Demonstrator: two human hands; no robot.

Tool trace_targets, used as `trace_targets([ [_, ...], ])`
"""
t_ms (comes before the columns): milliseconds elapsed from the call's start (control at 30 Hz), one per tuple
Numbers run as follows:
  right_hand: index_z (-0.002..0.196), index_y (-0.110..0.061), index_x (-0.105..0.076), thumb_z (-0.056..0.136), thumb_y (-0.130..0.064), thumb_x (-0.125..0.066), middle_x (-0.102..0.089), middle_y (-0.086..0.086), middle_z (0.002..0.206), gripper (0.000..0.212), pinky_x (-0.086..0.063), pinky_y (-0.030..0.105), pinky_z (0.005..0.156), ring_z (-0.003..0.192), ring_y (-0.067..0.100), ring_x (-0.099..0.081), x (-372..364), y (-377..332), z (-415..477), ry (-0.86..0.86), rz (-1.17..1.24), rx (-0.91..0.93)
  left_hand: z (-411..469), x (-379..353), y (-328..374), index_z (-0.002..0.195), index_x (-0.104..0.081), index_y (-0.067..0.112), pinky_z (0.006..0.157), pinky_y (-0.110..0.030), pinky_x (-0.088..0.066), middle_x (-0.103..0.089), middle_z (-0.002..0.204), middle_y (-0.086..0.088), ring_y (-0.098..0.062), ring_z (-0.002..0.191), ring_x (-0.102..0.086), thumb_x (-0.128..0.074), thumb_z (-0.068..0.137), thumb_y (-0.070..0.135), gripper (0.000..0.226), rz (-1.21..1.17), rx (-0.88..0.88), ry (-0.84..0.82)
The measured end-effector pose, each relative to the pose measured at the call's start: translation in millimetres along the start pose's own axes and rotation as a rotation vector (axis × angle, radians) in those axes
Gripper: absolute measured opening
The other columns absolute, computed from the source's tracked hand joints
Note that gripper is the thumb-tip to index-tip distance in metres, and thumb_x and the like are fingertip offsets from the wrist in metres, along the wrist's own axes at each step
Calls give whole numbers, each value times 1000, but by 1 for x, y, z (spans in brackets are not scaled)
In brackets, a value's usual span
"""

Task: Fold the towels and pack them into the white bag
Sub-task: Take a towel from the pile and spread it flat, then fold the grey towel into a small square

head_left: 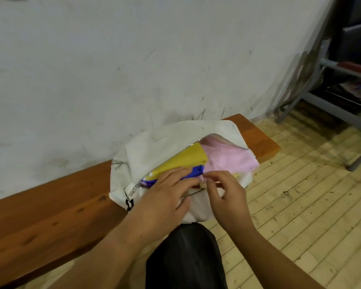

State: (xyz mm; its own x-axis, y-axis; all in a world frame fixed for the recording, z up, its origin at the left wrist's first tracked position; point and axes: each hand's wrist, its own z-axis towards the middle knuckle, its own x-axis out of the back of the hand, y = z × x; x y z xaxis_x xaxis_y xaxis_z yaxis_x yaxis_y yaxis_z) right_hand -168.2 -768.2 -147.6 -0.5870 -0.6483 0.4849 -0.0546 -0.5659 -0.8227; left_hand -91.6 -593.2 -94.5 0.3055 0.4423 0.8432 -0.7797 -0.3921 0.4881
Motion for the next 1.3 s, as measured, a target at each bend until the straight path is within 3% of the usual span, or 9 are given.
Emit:
trace_targets([
  [167,104,-20,-72,97,-15,-65,-69,-14,97,11,-49,14,74,89,6,-65,-33,-51,-35,-159,80,134,-79,19,-23,138,-47,49,112,-12,-21,-30,143,40,17,138,-17,-53,102,35,39,4,218,52],
  [367,107,-26,-72,98,-23,-63,-70,-14,94,13,-49,10,71,87,1,-65,-101,-95,-65,-389,114,170,-164,44,-55,139,-51,41,112,-16,-27,-40,142,33,10,138,-25,-52,101,36,38,67,298,40],
  [533,105,-26,-71,99,-22,-63,-69,-14,90,11,-50,15,68,81,7,-65,-155,-126,-87,-523,120,245,-237,64,-80,140,-45,46,104,-2,-17,-33,141,36,18,135,-16,-46,103,43,37,77,463,42],
  [667,104,-32,-70,99,-29,-62,-67,-20,88,10,-46,10,72,88,1,-63,-200,-156,-92,-663,69,297,-288,88,-109,145,-42,42,115,-19,-23,-36,149,24,2,140,-21,-51,101,45,45,135,608,29],
  [833,108,-30,-71,100,-31,-61,-69,-17,90,13,-50,16,74,90,-1,-64,-248,-179,-118,-815,81,292,-353,141,-188,154,-25,31,118,-48,-31,-29,160,1,-27,147,-23,-57,92,52,73,266,1058,-133],
  [967,124,-36,-64,100,-37,-60,-65,-18,95,24,-52,16,75,92,-3,-63,-272,-177,-140,-1045,-16,296,-394,179,-240,151,-32,29,113,-45,-37,-28,156,-9,-36,140,-34,-63,87,35,71,260,1301,-187],
  [1100,126,-48,-55,98,-46,-59,-66,-18,100,28,-57,22,79,90,-5,-64,-280,-180,-139,-1143,-36,202,-407,163,-256,131,-40,36,108,-43,-37,-39,144,-4,-30,129,-39,-63,83,31,53,242,1314,-129],
  [1200,131,-52,-48,94,-56,-61,-70,-17,100,40,-58,25,80,90,-1,-67,-285,-179,-135,-1166,-56,130,-385,149,-248,119,-53,31,110,-41,-31,-40,144,0,-29,129,-36,-58,97,33,23,278,1159,-94],
  [1300,143,-54,-36,87,-63,-65,-73,-18,99,64,-58,27,82,89,5,-69,-285,-177,-131,-1159,-42,95,-353,138,-233,116,-59,31,106,-39,-38,-41,145,4,-26,128,-36,-59,98,39,20,263,1017,21],
])
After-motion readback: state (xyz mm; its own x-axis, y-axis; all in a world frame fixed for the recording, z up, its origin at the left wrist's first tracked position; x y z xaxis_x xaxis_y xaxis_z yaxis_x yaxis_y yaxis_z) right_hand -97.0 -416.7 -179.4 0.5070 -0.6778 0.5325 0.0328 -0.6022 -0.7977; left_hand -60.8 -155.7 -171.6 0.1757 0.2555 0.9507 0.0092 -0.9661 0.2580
